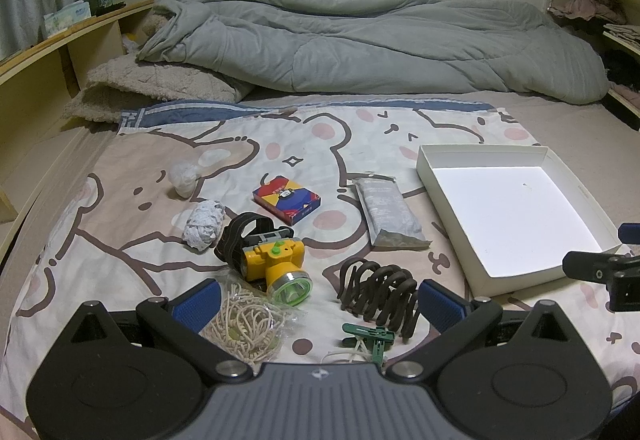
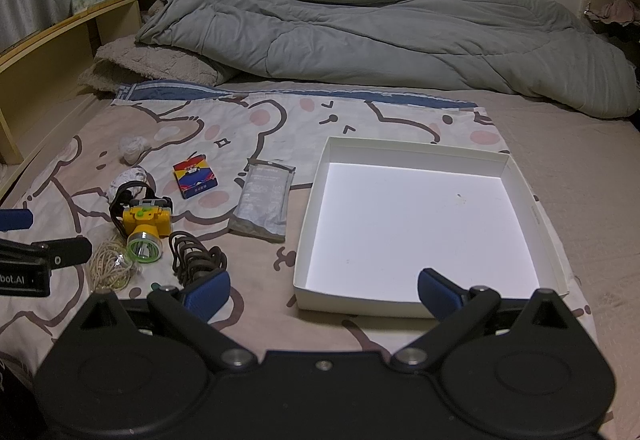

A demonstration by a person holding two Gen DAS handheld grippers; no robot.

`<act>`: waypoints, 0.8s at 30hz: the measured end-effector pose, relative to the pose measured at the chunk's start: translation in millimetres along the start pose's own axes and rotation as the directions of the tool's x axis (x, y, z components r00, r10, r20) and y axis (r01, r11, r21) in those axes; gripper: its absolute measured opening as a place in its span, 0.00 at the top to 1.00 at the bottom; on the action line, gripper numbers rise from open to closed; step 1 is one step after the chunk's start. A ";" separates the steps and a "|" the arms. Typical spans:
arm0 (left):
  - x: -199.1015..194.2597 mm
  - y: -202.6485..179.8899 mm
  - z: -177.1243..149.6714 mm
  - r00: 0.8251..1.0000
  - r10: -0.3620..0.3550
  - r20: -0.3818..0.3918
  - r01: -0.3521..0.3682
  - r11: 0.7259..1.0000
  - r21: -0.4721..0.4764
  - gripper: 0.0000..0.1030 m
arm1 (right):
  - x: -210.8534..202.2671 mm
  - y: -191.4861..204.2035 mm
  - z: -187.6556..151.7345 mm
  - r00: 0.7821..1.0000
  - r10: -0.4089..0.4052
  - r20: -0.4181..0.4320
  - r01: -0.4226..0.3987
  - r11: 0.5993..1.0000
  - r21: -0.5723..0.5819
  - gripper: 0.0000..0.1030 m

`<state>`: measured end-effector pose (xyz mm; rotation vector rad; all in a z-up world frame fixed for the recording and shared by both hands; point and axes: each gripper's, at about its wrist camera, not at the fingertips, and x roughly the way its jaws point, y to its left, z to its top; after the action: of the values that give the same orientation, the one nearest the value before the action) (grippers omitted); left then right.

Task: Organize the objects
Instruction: 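Grasp the black claw hair clip with the right tool while the left tool approaches the cord bag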

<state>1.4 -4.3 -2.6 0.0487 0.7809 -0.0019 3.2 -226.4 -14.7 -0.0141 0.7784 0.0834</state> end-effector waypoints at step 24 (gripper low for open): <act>-27.2 56.3 43.8 0.989 -0.001 0.145 0.013 0.996 -0.084 0.00 | -1.3 35.6 53.0 0.993 0.060 0.098 -0.050 0.994 -0.097 0.00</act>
<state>14.0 49.5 50.1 -0.0346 0.6351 0.0206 36.5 -188.8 24.6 -0.0779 0.6731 0.1725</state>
